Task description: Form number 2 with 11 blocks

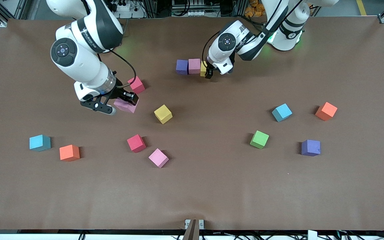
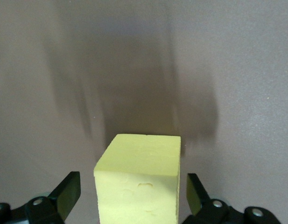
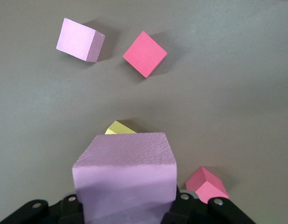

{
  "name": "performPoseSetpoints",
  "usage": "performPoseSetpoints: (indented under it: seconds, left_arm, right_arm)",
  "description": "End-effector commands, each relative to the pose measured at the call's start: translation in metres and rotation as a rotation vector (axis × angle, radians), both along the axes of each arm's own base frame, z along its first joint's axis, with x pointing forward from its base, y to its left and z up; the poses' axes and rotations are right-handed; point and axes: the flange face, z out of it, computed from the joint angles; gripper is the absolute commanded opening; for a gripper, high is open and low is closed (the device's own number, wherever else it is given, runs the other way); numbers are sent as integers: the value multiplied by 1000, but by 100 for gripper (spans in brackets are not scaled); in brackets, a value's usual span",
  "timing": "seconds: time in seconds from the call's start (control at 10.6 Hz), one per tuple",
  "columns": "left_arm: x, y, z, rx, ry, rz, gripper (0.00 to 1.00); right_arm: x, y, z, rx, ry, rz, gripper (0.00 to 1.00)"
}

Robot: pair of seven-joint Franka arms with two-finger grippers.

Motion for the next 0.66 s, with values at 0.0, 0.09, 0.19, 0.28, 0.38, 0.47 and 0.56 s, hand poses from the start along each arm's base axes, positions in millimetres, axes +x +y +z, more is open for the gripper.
performPoseSetpoints:
  seconds: [0.0,0.09,0.19,0.28,0.38,0.47,0.56]
  left_arm:
    - [2,-5,2,-6,-12,-10,100]
    - [2,-5,5,2,-7,-15,100]
    - [3,-5,10,6,-12,-28,100]
    - [5,-7,15,19,-23,-64,100]
    - [8,-9,22,47,-26,-113,100]
    - [13,-11,28,65,-19,-138,100]
    - [22,-15,36,73,-15,-146,100]
  right_arm:
    - [-11,7,6,10,16,9,51]
    - [-16,18,4,6,18,24,51]
    - [-17,21,4,8,14,31,51]
    - [-17,23,6,8,11,43,51]
    - [-20,30,5,6,9,59,51]
    - [-21,36,2,0,10,67,51]
    - [-21,36,2,0,9,65,51]
